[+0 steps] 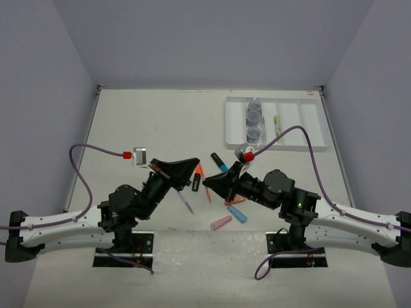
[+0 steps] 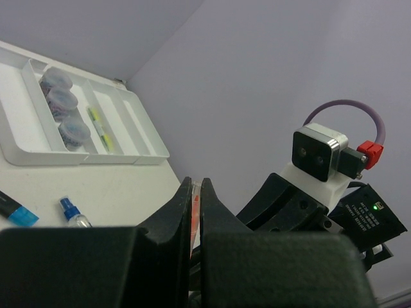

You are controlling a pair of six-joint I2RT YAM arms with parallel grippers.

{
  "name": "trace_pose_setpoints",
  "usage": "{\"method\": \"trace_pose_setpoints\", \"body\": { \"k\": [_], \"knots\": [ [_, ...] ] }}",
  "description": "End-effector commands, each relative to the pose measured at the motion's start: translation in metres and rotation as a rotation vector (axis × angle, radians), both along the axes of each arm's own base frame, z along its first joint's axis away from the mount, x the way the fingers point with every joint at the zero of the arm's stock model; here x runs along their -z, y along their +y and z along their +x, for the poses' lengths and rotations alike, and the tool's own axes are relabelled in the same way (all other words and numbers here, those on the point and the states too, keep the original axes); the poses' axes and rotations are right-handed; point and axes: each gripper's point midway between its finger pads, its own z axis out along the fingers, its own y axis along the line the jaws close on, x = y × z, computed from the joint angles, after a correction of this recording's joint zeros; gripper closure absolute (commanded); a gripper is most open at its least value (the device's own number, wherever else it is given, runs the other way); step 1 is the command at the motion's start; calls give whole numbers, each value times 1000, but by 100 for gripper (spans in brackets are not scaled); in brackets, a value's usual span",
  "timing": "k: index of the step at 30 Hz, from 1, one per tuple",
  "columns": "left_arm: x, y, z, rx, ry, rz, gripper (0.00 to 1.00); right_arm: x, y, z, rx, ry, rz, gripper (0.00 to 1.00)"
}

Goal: Sort the stationery into containers
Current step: Close the pen cap on the pen.

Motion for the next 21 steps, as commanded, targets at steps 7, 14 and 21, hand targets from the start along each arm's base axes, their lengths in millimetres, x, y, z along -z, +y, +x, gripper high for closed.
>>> {"method": "trace_pose_setpoints", "body": {
  "k": [7, 14, 21],
  "knots": [
    [10, -8, -6, 37, -12, 166, 58, -44, 12, 10, 19, -71, 111, 100],
    [5, -5, -10, 55, -40, 166, 75, -44, 17, 11, 18, -59, 112, 100],
    [-12, -4, -24, 125, -142, 150, 100, -38, 28, 5, -38, -49, 94, 80]
  ]
}}
